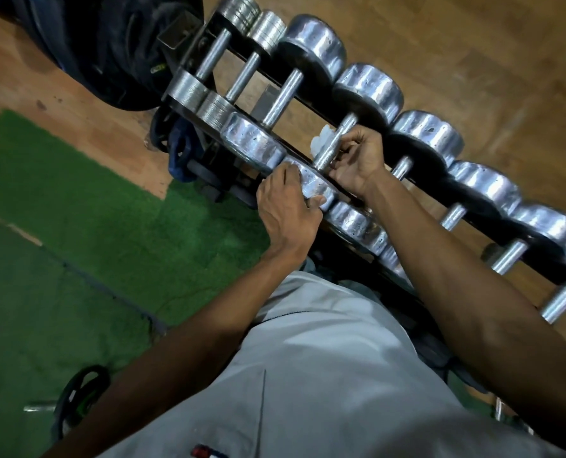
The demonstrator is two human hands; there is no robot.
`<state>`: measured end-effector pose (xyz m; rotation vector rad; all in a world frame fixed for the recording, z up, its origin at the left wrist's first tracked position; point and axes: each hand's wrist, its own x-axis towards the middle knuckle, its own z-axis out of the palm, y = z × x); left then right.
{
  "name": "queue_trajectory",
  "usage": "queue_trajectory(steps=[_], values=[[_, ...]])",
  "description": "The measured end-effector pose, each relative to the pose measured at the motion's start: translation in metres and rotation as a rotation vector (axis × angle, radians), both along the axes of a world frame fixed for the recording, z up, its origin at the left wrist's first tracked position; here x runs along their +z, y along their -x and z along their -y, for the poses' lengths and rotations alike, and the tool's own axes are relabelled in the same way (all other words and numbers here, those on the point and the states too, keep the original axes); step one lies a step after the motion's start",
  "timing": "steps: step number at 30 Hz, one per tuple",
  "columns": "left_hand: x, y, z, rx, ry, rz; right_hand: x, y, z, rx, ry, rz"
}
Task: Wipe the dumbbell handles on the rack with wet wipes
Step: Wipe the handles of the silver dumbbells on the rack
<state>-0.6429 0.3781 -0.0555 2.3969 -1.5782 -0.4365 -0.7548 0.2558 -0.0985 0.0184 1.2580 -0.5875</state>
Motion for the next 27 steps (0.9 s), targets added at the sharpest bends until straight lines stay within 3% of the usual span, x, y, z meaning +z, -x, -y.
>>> queue_trajectory(steps=[7,12,15,21,24,27], values=[[-0.005,-0.002,-0.002,-0.014,-0.001,0.003,0.014,0.016,0.022,-0.178,0.057,-0.102],[-0.007,-0.003,-0.002,-0.003,-0.029,0.004,0.014,0.0,0.005,-0.141,0.212,-0.222],[-0.006,-0.003,-0.002,-0.001,-0.032,0.0,0.011,-0.004,-0.006,0.082,0.359,-0.509],[-0.006,-0.002,-0.002,0.0,-0.034,0.012,0.009,-0.007,-0.033,0.624,0.779,-0.863],[-0.006,-0.002,-0.002,-0.002,-0.029,0.01,-0.003,0.005,-0.029,0.979,0.969,-1.05],[-0.005,-0.003,-0.003,-0.002,-0.023,0.01,-0.002,0.015,-0.019,1.358,1.017,-1.189]])
